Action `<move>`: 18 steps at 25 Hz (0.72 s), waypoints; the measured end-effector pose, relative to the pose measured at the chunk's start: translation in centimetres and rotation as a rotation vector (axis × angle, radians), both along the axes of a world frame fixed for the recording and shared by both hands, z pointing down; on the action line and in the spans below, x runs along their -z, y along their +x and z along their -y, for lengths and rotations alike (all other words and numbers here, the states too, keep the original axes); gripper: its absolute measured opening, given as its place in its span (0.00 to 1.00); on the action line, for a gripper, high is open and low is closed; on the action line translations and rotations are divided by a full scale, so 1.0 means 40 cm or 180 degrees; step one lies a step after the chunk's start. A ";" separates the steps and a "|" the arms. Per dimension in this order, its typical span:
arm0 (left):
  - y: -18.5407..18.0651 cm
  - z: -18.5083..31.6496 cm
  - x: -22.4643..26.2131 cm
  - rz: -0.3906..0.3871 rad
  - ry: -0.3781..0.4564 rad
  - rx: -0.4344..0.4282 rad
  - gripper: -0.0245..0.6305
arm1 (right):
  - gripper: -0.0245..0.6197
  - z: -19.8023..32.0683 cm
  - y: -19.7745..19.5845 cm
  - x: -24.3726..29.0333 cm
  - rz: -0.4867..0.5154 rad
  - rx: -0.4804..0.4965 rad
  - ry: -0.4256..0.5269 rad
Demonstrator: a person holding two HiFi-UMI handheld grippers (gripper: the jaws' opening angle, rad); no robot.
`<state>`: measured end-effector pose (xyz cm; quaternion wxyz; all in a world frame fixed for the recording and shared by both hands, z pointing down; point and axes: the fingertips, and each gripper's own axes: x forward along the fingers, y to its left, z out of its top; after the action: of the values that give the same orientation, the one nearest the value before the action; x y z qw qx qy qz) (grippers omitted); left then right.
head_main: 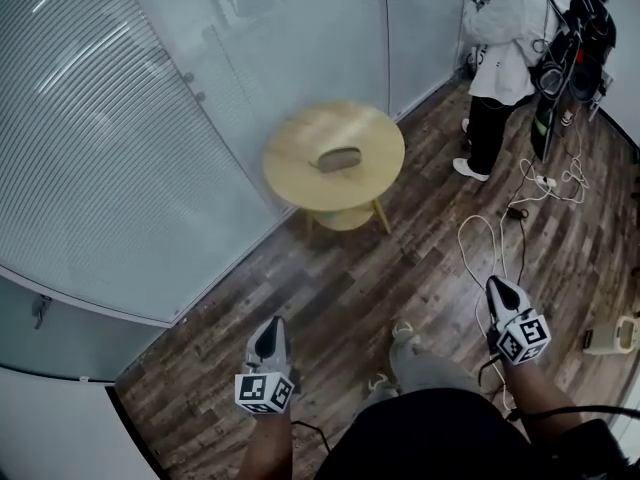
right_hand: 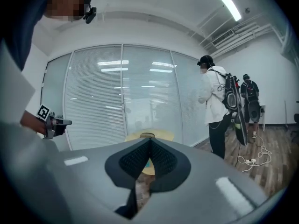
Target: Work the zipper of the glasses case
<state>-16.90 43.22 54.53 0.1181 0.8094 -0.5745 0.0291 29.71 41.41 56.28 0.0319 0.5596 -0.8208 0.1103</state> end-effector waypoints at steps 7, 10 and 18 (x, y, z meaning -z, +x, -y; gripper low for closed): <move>-0.049 0.146 0.047 -0.0017 0.0052 0.0209 0.04 | 0.05 0.240 -0.076 0.024 0.0047 0.0200 0.0103; -0.055 0.212 0.115 0.0041 0.0080 0.0229 0.04 | 0.05 0.340 -0.104 0.017 0.0187 0.0258 0.0077; -0.035 0.433 0.184 0.0174 0.0169 0.0437 0.04 | 0.05 0.630 -0.117 -0.001 0.0315 0.0449 0.0046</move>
<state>-18.28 25.88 47.18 0.0825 0.7699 -0.6322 0.0278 25.03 16.19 56.34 -0.0050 0.4945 -0.8595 0.1293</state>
